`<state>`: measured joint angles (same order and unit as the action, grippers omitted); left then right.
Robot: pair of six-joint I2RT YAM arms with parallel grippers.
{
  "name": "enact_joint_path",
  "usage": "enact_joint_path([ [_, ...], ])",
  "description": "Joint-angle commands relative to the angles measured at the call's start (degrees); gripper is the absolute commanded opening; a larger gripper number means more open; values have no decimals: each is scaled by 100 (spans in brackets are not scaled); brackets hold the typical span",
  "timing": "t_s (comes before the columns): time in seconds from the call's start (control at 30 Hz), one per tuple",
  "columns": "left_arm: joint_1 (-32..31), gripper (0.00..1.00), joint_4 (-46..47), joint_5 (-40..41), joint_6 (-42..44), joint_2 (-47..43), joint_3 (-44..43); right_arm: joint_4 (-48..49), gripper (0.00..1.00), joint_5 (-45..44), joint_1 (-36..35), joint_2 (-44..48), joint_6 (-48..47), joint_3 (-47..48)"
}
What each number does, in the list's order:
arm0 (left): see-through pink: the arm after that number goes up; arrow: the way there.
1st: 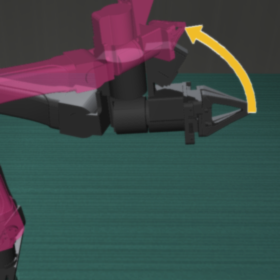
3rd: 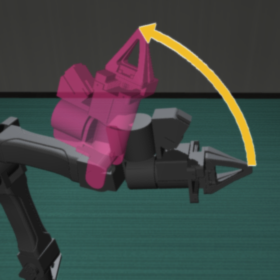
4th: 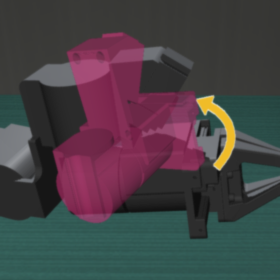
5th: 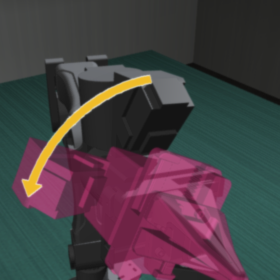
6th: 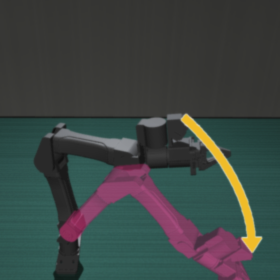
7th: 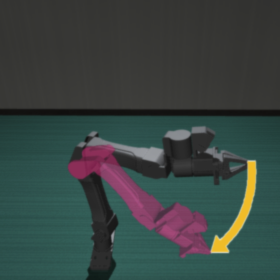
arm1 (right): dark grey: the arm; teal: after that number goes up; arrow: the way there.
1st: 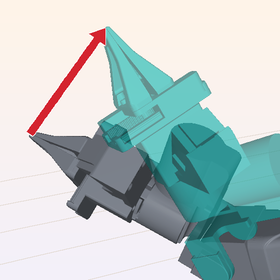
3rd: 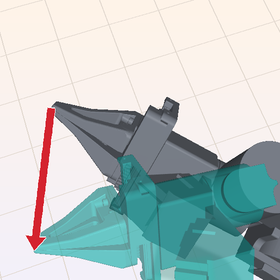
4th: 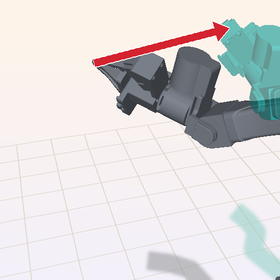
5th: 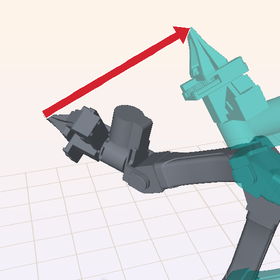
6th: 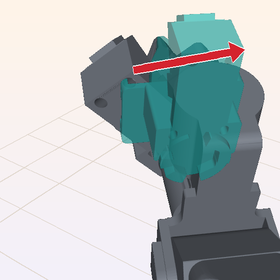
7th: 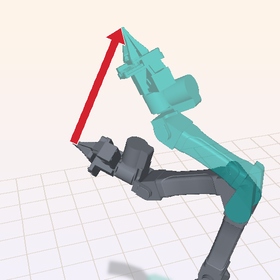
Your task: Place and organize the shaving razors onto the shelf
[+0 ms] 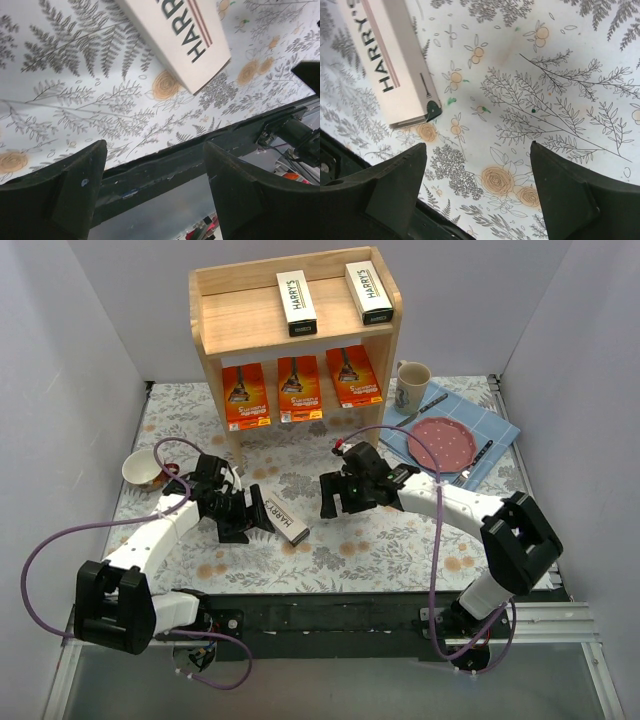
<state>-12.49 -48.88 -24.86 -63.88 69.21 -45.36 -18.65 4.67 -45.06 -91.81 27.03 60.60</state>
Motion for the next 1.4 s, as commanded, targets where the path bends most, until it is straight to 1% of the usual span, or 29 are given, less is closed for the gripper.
enact_joint_path([
  [0.0,-201,76,581,87,-450,136,-34,739,78,403,-91,304,-742,-364],
  [0.07,-201,72,503,270,-529,259,-43,880,64,456,-108,77,-962,-304],
  [0.1,-201,69,442,411,-538,277,-51,899,49,691,-126,-20,-1067,-251],
  [0.17,-201,68,292,754,-564,242,-51,969,35,1104,-143,-301,-1225,-93],
  [0.2,-201,67,257,833,-599,233,-43,969,23,1324,-178,-389,-1270,-40],
  [0.27,-184,63,239,921,-704,198,27,951,13,1370,-310,-601,-1218,13],
  [0.3,-166,62,256,948,-731,198,62,960,6,1431,-354,-662,-1104,22],
  [0.33,-149,59,274,983,-775,198,106,969,5,1458,-450,-732,-1051,22],
  [0.47,123,55,283,1027,-810,190,89,1030,3,1520,-802,-882,-884,57],
  [0.6,422,56,230,1115,-802,6,45,1136,3,1589,-1110,-1277,-813,417],
  [0.63,501,56,195,1124,-802,-30,54,1162,3,1599,-1180,-1487,-822,635],
  [0.77,1037,58,125,1142,-784,-197,89,1180,3,1581,-1251,-2103,-830,1295],
  [0.87,1222,59,72,1133,-732,-346,115,1101,3,1555,-1277,-2455,-953,1743],
  [0.93,1240,62,37,1159,-705,-408,150,1101,3,1476,-1286,-2535,-1006,1832],
  [1.0,1240,64,63,1080,-582,-461,186,1118,3,1511,-1304,-2509,-1050,1833],
  [1.03,1232,67,115,993,-539,-478,238,1127,3,1554,-1312,-2378,-1050,1798],
  [1.07,1240,68,159,696,-434,-496,265,1153,3,1616,-1313,-2272,-1050,1737],
  [1.1,1240,70,186,589,-433,-496,282,1136,3,1686,-1313,-2167,-1068,1579],
  [1.23,1171,75,396,439,-599,-400,379,934,3,1652,-1243,-1290,-1226,1096],
  [1.27,1100,77,449,386,-661,-356,397,882,3,1599,-1207,-1148,-1261,1007],
  [1.37,872,77,660,351,-854,-206,405,697,3,1153,-988,-708,-1358,735],
])
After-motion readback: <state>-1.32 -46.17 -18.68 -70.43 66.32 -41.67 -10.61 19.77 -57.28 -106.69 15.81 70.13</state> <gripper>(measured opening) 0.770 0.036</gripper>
